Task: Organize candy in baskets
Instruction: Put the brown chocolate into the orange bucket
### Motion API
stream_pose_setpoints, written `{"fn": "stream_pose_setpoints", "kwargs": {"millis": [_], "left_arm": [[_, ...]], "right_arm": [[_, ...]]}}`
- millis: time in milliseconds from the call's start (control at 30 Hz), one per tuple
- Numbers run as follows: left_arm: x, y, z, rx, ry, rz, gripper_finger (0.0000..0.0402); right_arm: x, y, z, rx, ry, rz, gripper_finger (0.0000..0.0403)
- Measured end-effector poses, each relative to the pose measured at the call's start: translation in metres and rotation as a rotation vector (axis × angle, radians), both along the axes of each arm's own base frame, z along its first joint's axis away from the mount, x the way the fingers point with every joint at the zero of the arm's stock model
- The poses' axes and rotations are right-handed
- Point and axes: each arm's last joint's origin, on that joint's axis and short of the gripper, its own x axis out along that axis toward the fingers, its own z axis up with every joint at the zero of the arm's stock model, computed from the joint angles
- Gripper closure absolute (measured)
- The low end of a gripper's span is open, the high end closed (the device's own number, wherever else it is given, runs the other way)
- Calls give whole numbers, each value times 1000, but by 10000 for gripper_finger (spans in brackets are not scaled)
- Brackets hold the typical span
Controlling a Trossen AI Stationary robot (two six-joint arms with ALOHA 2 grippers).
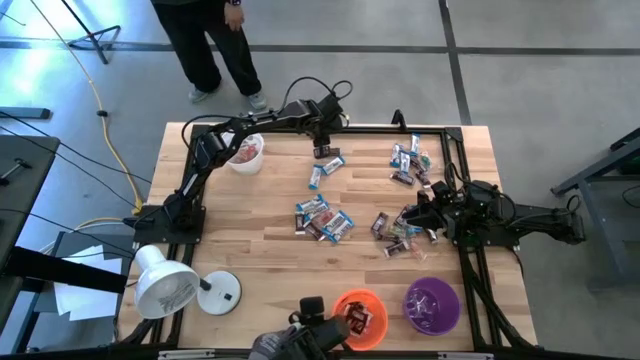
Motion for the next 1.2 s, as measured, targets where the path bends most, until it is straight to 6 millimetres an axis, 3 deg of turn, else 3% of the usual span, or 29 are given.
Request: {"fn": "stream_pose_setpoints", "kwargs": {"millis": [1200], "left_arm": [[-2, -2, -1, -30, 16, 30, 285]], "right_arm": [[0, 0, 0, 0, 0, 0, 265]]}}
